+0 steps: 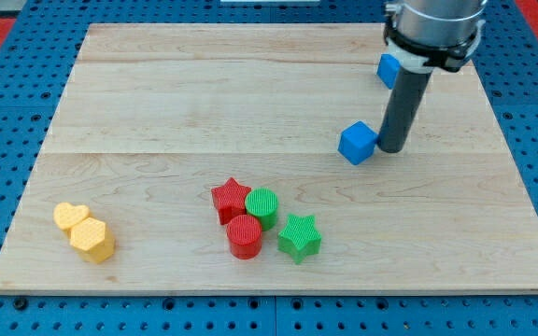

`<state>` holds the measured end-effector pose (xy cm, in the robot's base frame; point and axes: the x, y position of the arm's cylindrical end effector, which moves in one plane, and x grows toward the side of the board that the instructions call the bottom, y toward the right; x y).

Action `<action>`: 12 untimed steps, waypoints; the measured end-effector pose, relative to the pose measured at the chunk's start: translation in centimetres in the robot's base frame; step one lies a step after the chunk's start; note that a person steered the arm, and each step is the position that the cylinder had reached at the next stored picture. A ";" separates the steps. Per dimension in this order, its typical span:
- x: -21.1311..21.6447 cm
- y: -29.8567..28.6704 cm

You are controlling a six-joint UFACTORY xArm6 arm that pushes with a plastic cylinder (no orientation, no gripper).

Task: Push the blue cube to the top of yellow heart

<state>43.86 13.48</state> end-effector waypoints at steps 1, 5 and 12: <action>-3.7 -8.4; -3.1 -15.2; 1.0 -34.5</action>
<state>44.91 -20.99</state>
